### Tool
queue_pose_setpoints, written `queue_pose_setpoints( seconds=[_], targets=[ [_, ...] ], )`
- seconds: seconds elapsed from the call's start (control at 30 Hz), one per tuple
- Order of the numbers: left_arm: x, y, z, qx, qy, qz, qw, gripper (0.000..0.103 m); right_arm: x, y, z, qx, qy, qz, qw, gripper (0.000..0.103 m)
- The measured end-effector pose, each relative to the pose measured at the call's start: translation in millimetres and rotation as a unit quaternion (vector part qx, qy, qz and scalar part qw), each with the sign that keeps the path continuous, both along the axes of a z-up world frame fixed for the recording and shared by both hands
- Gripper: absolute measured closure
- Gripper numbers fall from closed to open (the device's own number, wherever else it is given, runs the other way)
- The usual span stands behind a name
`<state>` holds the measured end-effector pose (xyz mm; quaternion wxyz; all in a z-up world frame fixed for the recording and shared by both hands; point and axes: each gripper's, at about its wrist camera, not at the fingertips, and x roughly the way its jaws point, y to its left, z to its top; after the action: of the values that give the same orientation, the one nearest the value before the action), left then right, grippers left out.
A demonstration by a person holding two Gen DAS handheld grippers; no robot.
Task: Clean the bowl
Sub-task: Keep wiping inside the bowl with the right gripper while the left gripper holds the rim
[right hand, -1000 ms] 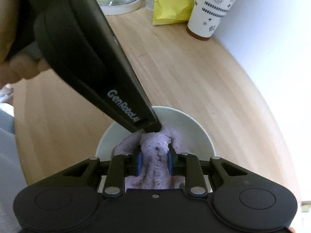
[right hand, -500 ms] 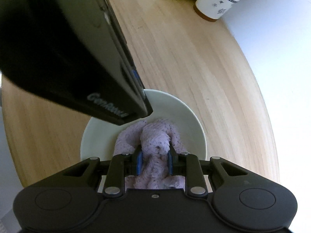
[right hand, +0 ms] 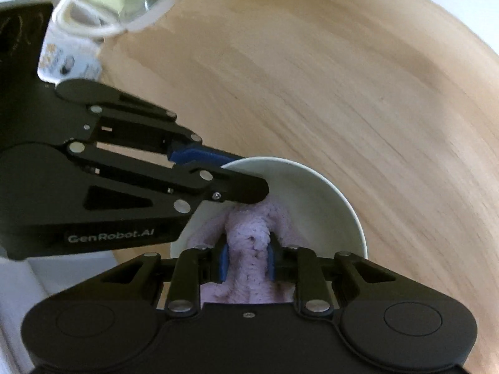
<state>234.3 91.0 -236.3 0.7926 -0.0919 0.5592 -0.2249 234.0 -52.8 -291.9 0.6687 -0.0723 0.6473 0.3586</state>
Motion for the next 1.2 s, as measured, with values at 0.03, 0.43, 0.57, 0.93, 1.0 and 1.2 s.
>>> queue_pose_setpoints(
  seconds=[0.03,0.43,0.57,0.93,1.0,1.2],
  targets=[
    [0.4,0.9,-0.4,-0.001,0.001,0.001,1.0,0.095,-3.4,-1.6,2.4,0.008,-0.013,-0.01,1.0,0.077],
    [0.7,0.5,-2.8,0.002,-0.001,0.002,1.0,0.095,-44.2,14.0,13.4,-0.115,-0.223,0.06,0.966,0.077],
    [1.4,1.0,-4.0,0.002,-0.003,0.005,1.0,0.095,-47.6,25.4,11.3,-0.169,-0.251,0.103,0.947,0.077],
    [0.5,0.3,-4.7,-0.002,-0.004,0.012,0.9999,0.095,3.9,12.9,20.4,-0.141,-0.09,0.127,0.978,0.076],
    [1.2,1.4,-4.8,-0.003,0.0,0.018,0.9998,0.095,14.7,5.5,22.3,-0.114,-0.056,0.109,0.986,0.076],
    [3.9,-2.4,-4.3,0.002,0.001,0.015,0.9999,0.095,37.3,-8.7,22.7,-0.049,0.023,0.049,0.997,0.076]
  ],
)
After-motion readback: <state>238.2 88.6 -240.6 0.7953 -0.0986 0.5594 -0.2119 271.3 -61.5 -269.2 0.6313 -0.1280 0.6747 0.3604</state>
